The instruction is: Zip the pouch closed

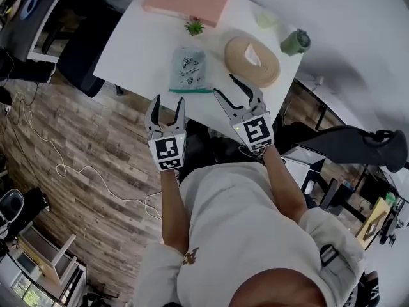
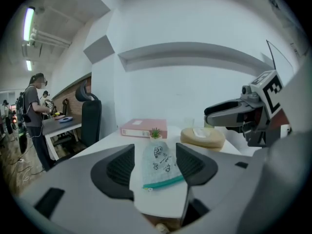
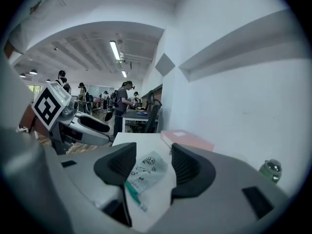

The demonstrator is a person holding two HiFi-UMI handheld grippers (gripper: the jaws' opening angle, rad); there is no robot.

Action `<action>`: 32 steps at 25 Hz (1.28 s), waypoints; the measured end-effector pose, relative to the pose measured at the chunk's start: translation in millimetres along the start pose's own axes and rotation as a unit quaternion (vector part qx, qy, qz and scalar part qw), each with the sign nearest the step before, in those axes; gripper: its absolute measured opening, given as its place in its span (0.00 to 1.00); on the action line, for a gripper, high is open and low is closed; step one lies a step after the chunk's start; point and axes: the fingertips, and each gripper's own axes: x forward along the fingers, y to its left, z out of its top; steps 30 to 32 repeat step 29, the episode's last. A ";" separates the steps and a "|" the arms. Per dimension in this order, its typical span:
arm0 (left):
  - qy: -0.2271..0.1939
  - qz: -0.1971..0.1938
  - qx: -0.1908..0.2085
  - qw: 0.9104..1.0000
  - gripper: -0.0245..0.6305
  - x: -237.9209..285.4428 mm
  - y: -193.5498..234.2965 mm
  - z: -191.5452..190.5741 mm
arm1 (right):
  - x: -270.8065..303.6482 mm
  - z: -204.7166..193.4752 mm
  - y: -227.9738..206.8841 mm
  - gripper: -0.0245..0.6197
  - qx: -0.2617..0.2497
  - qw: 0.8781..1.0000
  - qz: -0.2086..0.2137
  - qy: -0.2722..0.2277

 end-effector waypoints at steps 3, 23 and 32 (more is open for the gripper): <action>-0.036 0.011 0.009 0.999 0.47 -14.8 -2.1 27.8 | -12.2 29.5 -2.5 0.45 -0.018 0.999 -0.007 -0.037; -0.113 0.029 0.052 0.992 0.51 -65.5 -33.6 95.4 | -61.8 71.8 -2.2 0.50 -0.019 0.994 -0.029 -0.103; -0.124 0.034 0.057 0.990 0.51 -69.7 -39.2 107.4 | -71.8 80.6 -5.7 0.50 -0.033 0.993 -0.032 -0.111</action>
